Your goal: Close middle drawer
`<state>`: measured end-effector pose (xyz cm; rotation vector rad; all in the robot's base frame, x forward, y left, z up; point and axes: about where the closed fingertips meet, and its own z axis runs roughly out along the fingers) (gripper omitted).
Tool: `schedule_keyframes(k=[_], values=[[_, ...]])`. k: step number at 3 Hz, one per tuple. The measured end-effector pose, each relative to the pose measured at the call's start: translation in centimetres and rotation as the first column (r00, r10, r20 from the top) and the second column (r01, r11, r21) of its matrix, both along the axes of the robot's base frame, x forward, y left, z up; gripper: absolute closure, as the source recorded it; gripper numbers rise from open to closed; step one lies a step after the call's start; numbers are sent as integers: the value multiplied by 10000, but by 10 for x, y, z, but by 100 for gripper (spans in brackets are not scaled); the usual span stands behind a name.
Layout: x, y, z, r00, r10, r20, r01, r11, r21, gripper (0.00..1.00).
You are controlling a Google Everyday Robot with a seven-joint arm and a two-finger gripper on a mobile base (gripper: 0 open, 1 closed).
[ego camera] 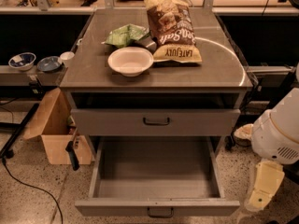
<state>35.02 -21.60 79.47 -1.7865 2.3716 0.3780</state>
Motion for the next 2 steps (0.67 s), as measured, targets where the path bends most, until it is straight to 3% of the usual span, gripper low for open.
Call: schedule_keyframes(k=[1, 2], values=[[-11, -3, -17, 9994, -294, -198, 290, 9993, -214, 0], [-30, 5, -42, 9980, -576, 265, 589, 9970, -507, 0]])
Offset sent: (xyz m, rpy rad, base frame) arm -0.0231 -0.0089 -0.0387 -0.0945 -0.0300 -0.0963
